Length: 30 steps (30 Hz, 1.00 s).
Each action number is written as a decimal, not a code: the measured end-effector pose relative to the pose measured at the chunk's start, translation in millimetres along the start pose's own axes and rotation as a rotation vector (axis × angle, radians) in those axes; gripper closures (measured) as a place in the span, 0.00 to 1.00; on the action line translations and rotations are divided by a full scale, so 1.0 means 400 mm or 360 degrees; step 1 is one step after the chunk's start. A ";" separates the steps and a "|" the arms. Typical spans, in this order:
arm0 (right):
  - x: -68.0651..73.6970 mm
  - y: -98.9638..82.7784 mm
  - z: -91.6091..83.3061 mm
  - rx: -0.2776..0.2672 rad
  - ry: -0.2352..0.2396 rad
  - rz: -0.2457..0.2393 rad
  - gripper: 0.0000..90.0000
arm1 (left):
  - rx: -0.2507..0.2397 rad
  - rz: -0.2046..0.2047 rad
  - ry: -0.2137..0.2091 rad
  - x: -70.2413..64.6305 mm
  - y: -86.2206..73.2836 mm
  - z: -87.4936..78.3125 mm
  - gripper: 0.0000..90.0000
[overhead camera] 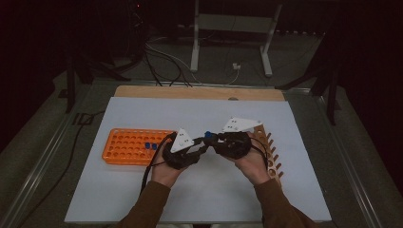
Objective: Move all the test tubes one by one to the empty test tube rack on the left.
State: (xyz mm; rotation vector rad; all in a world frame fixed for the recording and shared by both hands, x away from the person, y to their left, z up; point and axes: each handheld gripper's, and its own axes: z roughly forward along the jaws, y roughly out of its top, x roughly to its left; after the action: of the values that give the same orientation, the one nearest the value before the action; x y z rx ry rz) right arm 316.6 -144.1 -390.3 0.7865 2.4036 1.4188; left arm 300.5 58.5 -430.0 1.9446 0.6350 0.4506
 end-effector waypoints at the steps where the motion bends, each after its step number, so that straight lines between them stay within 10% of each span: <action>1: 0.000 0.000 0.000 0.0000 0.0003 0.0000 0.85 | -0.0002 0.0004 -0.0001 0.000 0.000 -0.001 0.79; 16: -0.005 -0.004 0.003 0.0010 0.0018 0.0017 0.83 | 0.0009 0.0024 -0.0001 -0.002 0.000 0.000 0.87; 30: -0.023 -0.009 -0.025 -0.0038 0.0034 0.0044 0.34 | 0.0008 -0.0032 0.0022 0.011 -0.001 -0.010 0.87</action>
State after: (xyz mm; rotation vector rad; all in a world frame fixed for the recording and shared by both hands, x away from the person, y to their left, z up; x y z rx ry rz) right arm 318.5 -158.0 -388.9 0.8059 2.3957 1.4707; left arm 301.7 64.3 -428.6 1.9394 0.6647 0.4503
